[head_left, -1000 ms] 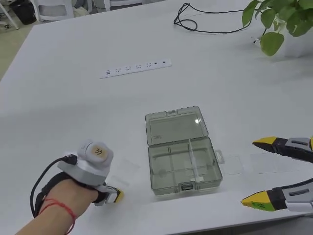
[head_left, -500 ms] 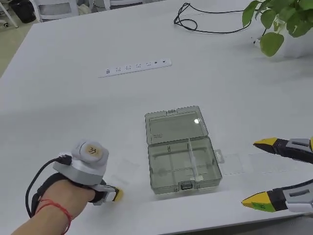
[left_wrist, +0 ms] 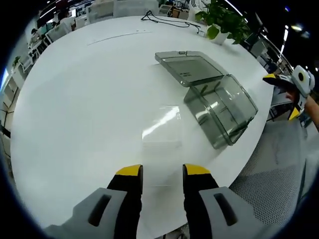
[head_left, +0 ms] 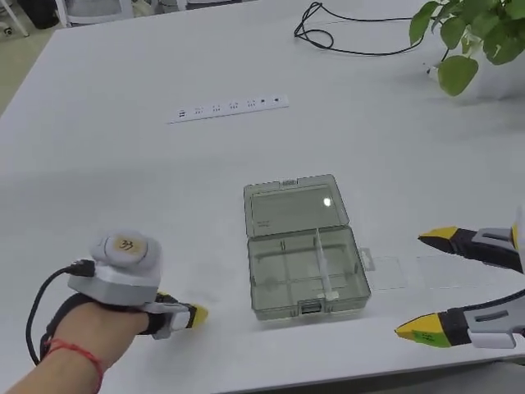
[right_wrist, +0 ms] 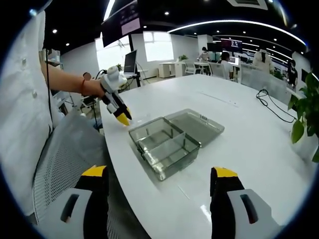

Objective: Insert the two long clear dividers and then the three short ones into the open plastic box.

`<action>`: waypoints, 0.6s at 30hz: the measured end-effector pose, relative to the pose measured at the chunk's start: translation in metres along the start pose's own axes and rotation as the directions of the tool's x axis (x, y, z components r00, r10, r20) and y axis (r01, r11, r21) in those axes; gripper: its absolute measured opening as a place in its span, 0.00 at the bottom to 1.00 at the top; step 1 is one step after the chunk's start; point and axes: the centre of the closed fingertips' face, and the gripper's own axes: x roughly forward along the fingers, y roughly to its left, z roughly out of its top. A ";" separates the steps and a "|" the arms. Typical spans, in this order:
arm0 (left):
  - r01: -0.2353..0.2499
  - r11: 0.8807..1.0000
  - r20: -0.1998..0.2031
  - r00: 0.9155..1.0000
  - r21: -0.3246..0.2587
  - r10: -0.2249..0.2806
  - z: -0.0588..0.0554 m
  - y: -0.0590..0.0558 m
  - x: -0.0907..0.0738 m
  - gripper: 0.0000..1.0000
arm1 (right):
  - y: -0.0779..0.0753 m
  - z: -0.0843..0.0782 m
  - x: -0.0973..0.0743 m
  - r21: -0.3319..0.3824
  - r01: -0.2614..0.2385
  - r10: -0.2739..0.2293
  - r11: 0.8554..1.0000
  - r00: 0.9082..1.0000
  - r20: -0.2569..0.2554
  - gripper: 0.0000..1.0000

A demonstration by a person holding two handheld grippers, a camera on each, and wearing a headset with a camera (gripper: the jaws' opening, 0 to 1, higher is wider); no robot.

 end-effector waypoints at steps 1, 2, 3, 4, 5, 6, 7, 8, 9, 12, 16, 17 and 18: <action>0.006 1.000 0.012 1.000 -0.010 -0.006 0.001 -0.001 -0.001 0.30 | 0.000 0.002 0.000 0.003 0.001 -0.001 1.000 1.000 0.001 0.84; 0.018 1.000 0.032 0.999 -0.024 -0.017 0.004 -0.006 -0.005 0.30 | 0.001 0.006 0.001 0.006 0.001 -0.001 1.000 1.000 0.006 0.84; 0.026 0.999 0.046 0.999 -0.036 -0.024 0.006 -0.008 -0.008 0.30 | 0.001 0.008 0.002 0.010 0.002 -0.002 1.000 1.000 0.008 0.83; 0.034 0.998 0.061 0.998 -0.043 -0.032 0.008 -0.009 -0.009 0.30 | 0.002 0.010 0.003 0.017 0.003 -0.003 1.000 1.000 0.008 0.82; 0.047 0.997 0.082 0.996 -0.054 -0.042 0.012 -0.011 -0.012 0.30 | 0.002 0.014 0.004 0.027 0.001 -0.001 1.000 1.000 0.011 0.81; 0.056 0.997 0.098 0.994 -0.062 -0.050 0.015 -0.013 -0.013 0.30 | 0.003 0.017 0.004 0.030 0.001 -0.002 1.000 1.000 0.014 0.80; 0.077 0.994 0.127 0.990 -0.074 -0.068 0.020 -0.017 -0.016 0.30 | 0.003 0.022 0.005 0.033 0.004 -0.004 0.999 1.000 0.020 0.79; 0.096 0.992 0.149 0.985 -0.088 -0.082 0.024 -0.021 -0.017 0.30 | 0.003 0.025 0.006 0.041 0.004 -0.005 0.999 1.000 0.020 0.78; 0.106 0.990 0.161 0.983 -0.094 -0.090 0.026 -0.024 -0.021 0.30 | 0.004 0.030 0.007 0.061 0.002 -0.004 0.998 1.000 0.020 0.78; 0.135 0.986 0.199 0.973 -0.099 -0.114 0.034 -0.034 -0.027 0.30 | 0.005 0.043 0.009 0.071 0.004 -0.007 0.997 0.999 0.043 0.76; 0.192 0.976 0.261 0.952 -0.105 -0.160 0.048 -0.049 -0.034 0.30 | 0.009 0.065 0.014 0.097 0.003 -0.010 0.995 0.997 0.075 0.73; 0.204 0.973 0.272 0.947 -0.106 -0.169 0.051 -0.052 -0.036 0.30 | 0.011 0.070 0.015 0.105 0.001 -0.009 0.994 0.997 0.079 0.72; 0.220 0.970 0.290 0.940 -0.104 -0.183 0.056 -0.057 -0.039 0.30 | 0.012 0.074 0.017 0.114 -0.001 -0.009 0.993 0.996 0.084 0.70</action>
